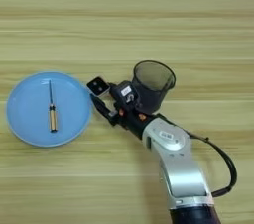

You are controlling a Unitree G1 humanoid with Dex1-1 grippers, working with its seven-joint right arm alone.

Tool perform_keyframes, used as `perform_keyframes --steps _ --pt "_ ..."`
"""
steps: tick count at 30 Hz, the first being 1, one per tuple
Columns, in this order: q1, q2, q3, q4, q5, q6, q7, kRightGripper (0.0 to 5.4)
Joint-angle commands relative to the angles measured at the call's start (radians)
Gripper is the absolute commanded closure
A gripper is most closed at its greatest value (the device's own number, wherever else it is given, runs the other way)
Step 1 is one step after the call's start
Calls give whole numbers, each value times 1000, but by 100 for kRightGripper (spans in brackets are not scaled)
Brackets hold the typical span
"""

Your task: Move the objects on the table

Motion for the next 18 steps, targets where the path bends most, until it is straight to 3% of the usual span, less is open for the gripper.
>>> perform_keyframes --steps 1,18 --pt "-6 -24 -17 -48 9 -50 -20 293" --pt "22 -49 -21 42 -7 -88 -22 293"
